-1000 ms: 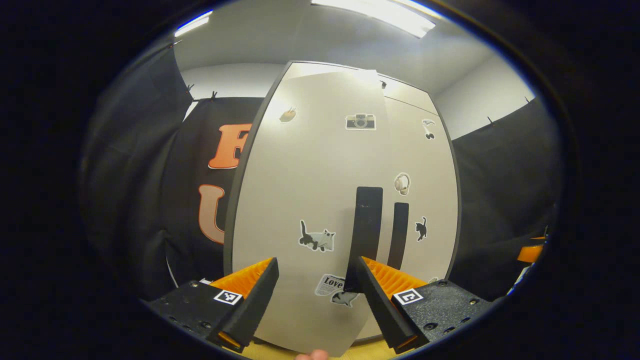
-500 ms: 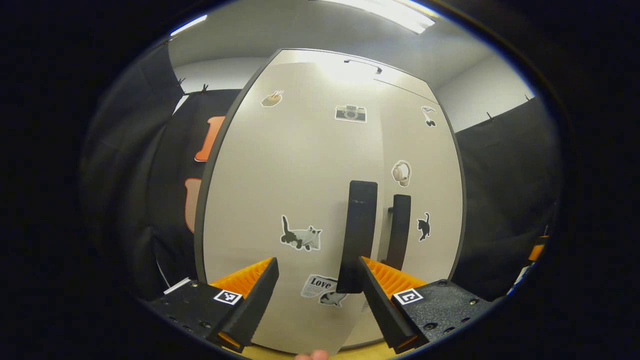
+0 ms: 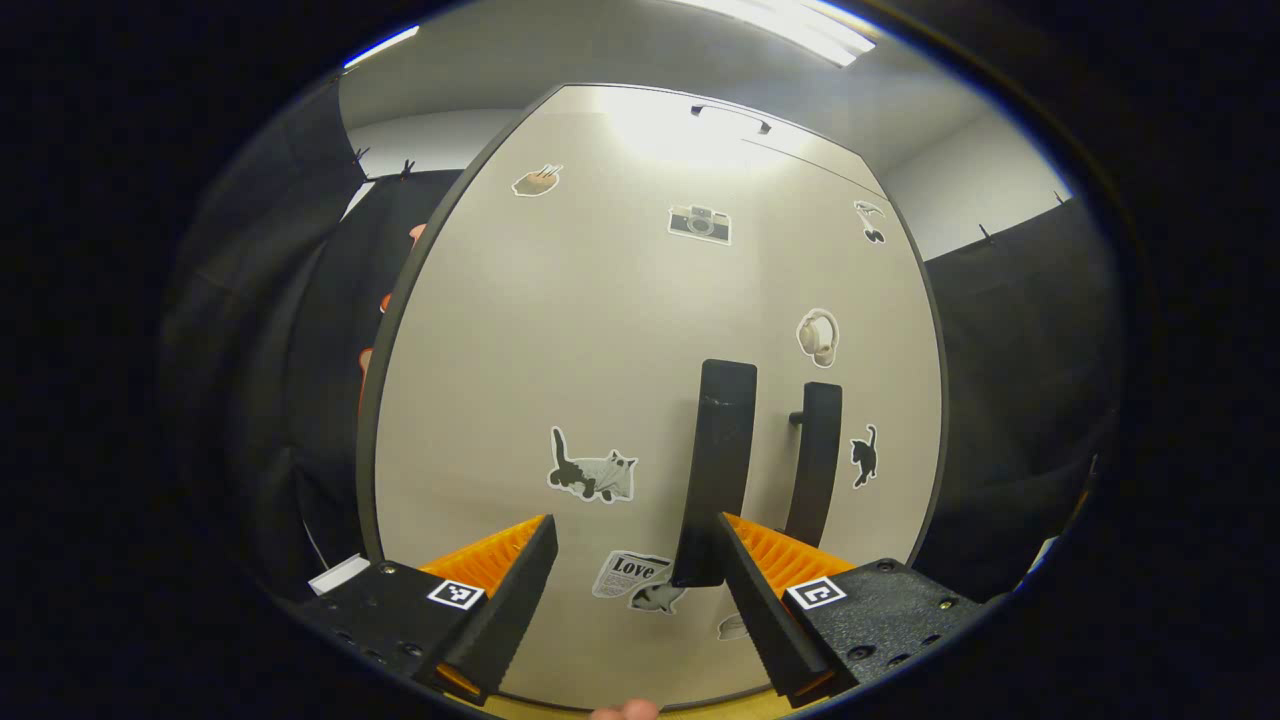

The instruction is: Grasp the bottle in the cabinet with the left hand and place it on the coaster, then close the right door with the right hand and the left door with the left hand.

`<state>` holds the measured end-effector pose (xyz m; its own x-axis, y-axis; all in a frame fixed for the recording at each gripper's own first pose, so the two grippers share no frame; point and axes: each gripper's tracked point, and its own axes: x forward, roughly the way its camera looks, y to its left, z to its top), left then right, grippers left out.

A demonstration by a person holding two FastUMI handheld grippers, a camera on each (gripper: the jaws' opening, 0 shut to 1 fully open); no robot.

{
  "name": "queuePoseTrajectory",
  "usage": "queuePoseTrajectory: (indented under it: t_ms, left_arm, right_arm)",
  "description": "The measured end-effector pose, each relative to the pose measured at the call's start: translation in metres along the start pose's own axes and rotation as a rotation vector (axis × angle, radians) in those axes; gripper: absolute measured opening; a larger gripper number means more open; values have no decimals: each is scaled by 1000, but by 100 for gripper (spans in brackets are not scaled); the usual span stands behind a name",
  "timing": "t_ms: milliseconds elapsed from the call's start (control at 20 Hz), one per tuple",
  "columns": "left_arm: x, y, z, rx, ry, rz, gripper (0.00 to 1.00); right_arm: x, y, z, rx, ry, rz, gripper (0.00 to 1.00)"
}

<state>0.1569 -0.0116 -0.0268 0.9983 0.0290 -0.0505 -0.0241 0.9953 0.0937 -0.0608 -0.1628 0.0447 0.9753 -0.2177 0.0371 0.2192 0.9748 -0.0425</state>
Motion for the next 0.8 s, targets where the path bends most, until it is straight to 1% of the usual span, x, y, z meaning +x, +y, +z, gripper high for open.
queuePoseTrajectory:
  t_ms: [200,350,400,450,650,800]
  left_arm:
    - [-15,10,6,-6,-8,20,94]
    - [-34,19,11,-15,-15,39,95]
    - [-42,22,13,-17,-18,48,97]
    - [-51,28,15,-20,-23,55,95]
    - [-97,49,25,-25,-42,94,95]
    - [-127,62,26,-12,-40,114,95]
  right_arm:
    - [1,10,-5,-10,21,18,95]
    - [2,24,-8,-1,35,56,95]
    - [2,29,-9,-1,36,71,95]
    - [2,34,-9,-2,37,85,95]
    - [3,50,-12,-16,47,130,95]
    - [4,61,-19,-1,59,159,95]
